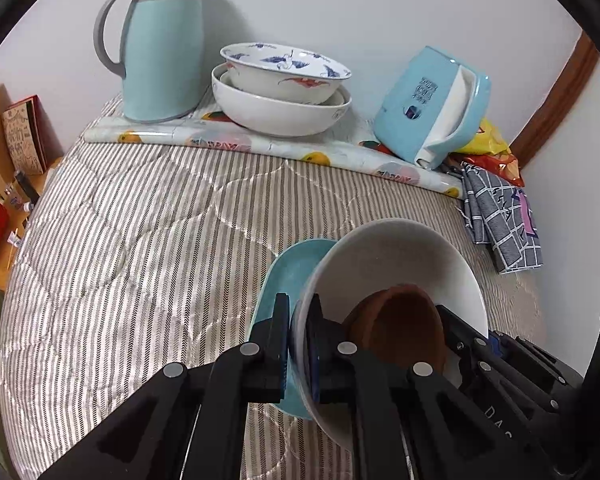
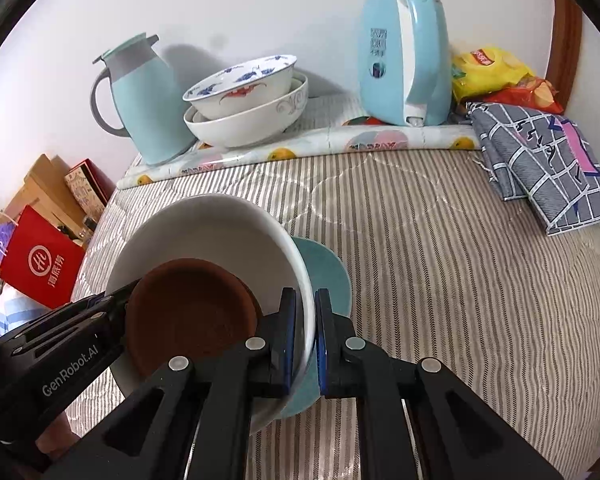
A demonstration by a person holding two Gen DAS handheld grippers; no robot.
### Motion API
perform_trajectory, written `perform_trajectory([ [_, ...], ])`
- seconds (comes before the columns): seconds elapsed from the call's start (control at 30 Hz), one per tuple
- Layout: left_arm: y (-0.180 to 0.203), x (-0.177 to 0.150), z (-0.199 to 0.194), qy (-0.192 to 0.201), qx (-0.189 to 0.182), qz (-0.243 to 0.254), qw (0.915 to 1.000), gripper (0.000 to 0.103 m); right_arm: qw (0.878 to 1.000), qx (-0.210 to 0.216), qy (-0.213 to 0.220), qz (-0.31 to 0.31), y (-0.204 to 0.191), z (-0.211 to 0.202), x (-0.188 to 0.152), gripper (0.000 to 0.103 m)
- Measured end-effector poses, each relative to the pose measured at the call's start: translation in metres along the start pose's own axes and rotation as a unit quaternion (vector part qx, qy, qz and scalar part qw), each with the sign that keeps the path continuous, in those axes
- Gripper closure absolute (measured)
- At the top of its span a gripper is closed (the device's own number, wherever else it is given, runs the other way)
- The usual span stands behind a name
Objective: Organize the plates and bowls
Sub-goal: 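Lower the white bowl with both grippers onto the light-blue plate, then open both grippers and pull them back from the white bowl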
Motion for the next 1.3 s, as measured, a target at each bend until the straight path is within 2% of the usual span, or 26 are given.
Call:
perform_trajectory([
  [0.5,-0.015,-0.001,0.041,-0.034,-0.005,-0.014,0.9993,0.094,0.999,0.001,-0.052,0.01,0.006,0.045,-0.002,0.094],
  [0.93,-0.019,0.003,0.043,-0.036,-0.018,-0.022,0.999,0.092,0.999,0.011,-0.045,0.006,0.007,0.047,-0.003,0.093],
  [1.3,-0.021,-0.001,0.031,-0.033,-0.018,-0.031,0.9988,0.09,0.999,0.019,-0.034,0.008,0.011,0.031,-0.006,0.086],
])
Point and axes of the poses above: each gripper's, at about its wrist camera, not at the fingertips, and z roughly the way its jaws point, y to its right, x to its top, the point moved 3 cm from there along z, roughly the way its jaws point, and after that the axes turned 7 degrees about -x, right-handed, at the moved point
